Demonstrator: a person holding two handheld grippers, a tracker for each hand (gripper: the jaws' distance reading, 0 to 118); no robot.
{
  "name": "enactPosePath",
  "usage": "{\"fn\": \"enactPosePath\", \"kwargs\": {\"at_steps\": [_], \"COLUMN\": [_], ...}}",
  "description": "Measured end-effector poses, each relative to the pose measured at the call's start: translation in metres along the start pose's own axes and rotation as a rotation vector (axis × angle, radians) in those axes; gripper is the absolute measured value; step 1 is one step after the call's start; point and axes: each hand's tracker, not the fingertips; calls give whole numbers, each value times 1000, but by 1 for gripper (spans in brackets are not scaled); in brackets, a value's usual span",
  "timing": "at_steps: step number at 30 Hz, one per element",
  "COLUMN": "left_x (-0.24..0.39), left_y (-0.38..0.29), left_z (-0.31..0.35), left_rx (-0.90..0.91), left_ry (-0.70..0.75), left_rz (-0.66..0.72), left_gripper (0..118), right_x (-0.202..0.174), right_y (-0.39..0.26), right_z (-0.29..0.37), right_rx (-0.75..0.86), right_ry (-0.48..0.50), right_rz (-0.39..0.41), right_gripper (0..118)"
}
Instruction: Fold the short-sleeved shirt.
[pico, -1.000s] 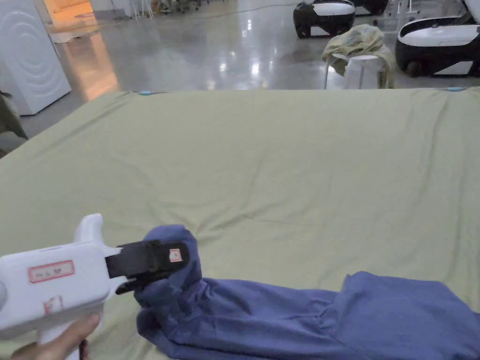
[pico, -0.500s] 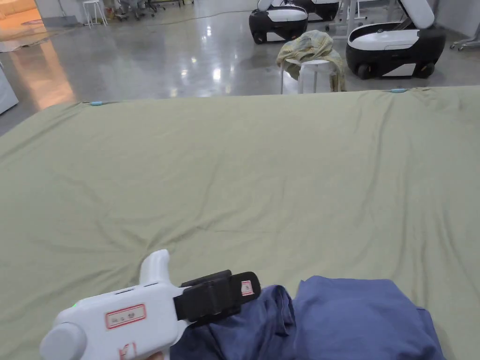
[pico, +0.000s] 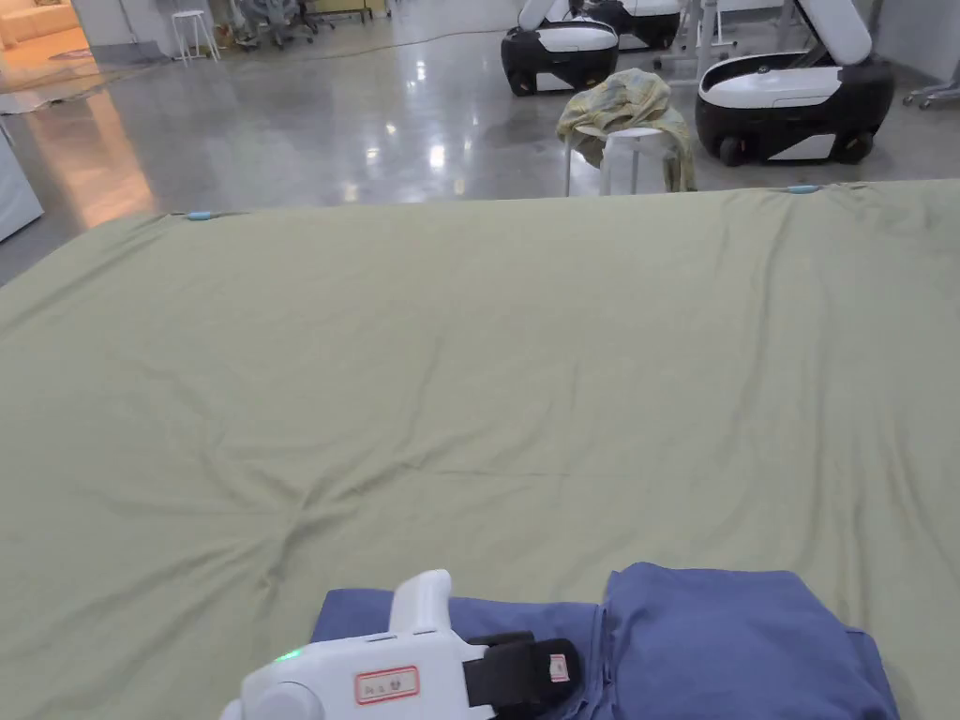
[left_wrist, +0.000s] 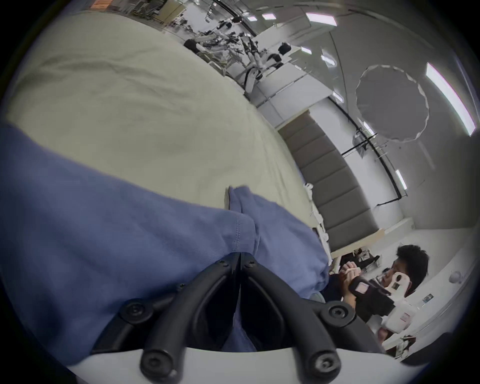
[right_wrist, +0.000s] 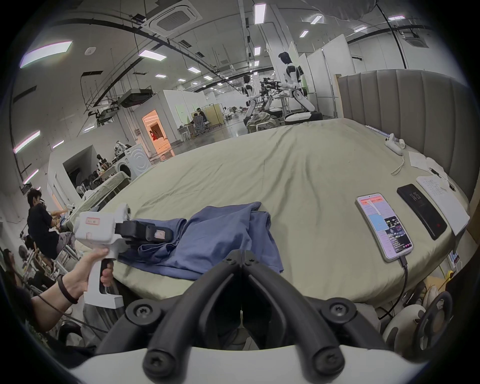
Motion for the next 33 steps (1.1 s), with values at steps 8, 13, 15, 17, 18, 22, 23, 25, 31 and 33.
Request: {"fn": "enactPosePath", "kwargs": {"at_steps": [8, 13, 15, 17, 18, 22, 23, 25, 31, 33], "left_x": [-46, -101, -120, -127, -123, -112, -113, -115, -93, -82], "left_y": [37, 23, 15, 5, 3, 9, 9, 7, 8, 24], "left_z": [146, 167, 150, 121, 108, 102, 105, 107, 138, 167], "left_rx": [214, 235, 197, 139, 112, 140, 147, 160, 306, 364], "left_ry": [122, 146, -67, -205, -179, -115, -85, -81, -127, -184], "left_rz": [42, 231, 428, 517, 501, 372, 393, 414, 372, 356], "left_gripper": [68, 68, 68, 67, 67, 47, 20, 15, 14, 14], "right_x": [0, -4, -6, -9, -10, -16, -15, -14, -11, -12], "right_y": [-2, -5, -4, -3, -3, -1, -1, -1, -2, -2], "right_z": [-12, -14, -15, -13, -10, -3, -4, -4, -1, -1], "right_rx": [-26, -38, -46, -52, -52, -50, -50, -47, -45, -49], "right_ry": [22, 29, 28, 19, 12, -2, -2, 0, 13, 9], "right_rz": [-27, -15, -8, 17, 39, 90, 89, 76, 54, 68], "right_gripper": [0, 0, 0, 0, 0, 0, 0, 0, 0, 0]}}
